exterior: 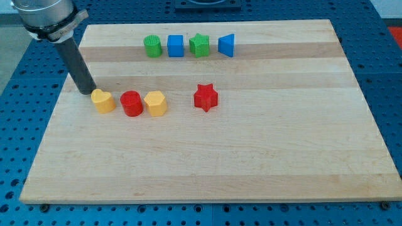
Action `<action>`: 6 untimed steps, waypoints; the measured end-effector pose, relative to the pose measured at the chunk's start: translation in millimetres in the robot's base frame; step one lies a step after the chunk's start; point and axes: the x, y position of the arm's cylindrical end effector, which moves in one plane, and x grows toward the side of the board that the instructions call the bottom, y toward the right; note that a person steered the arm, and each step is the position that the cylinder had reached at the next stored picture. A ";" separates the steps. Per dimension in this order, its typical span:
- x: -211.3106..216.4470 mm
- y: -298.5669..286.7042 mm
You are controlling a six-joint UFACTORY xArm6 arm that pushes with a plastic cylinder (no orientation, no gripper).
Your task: Move the yellow heart slightly to the right
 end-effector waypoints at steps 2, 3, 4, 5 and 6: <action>20.6 4.0; 21.9 6.0; 21.9 6.8; 21.9 7.4; 22.3 9.3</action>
